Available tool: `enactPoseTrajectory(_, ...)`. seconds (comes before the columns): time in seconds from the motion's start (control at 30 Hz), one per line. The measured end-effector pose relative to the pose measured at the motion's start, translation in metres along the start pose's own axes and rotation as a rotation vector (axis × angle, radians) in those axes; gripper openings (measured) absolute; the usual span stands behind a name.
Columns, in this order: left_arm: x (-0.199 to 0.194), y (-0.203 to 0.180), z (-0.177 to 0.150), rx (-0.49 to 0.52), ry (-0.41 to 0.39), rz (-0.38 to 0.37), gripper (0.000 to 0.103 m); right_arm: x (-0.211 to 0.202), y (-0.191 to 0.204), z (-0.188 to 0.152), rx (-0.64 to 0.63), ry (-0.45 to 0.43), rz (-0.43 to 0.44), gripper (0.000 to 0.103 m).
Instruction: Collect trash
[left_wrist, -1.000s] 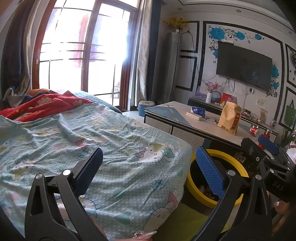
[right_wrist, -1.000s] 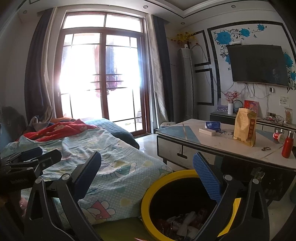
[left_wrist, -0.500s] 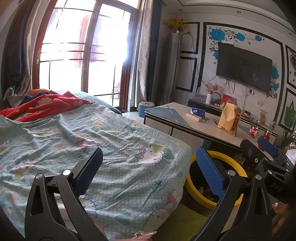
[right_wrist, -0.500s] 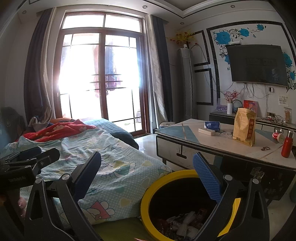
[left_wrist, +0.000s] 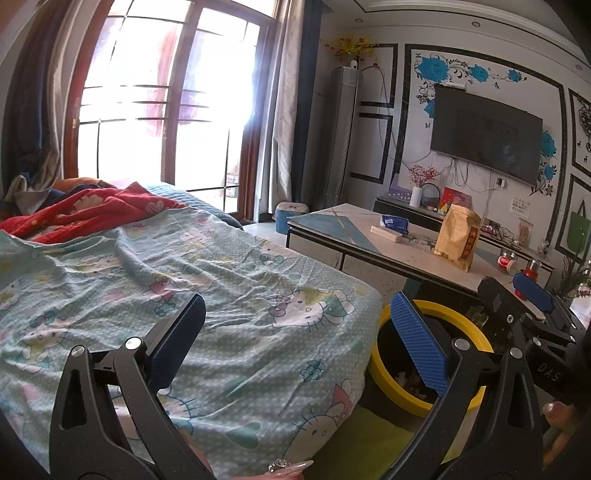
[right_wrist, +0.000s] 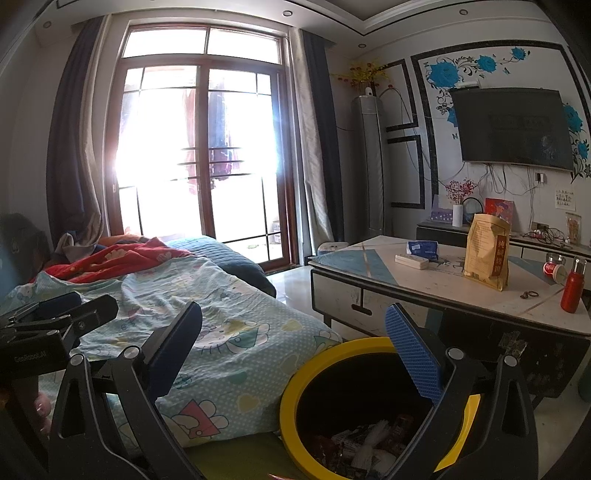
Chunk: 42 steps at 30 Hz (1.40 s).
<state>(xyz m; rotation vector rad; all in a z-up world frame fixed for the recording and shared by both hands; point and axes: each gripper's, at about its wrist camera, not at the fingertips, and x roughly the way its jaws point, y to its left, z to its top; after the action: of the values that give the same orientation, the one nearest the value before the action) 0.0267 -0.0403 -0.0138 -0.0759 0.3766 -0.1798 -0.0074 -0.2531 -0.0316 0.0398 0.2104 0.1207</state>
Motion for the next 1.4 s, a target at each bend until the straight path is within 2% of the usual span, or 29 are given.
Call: enactPoseTrajectory(1.4,-0.0016,-0.0018,-0.0002,0.0,0.0,-0.003,0.092,0.0005,-0.0028,0.0008,0.002,0.002,0.0,0.097)
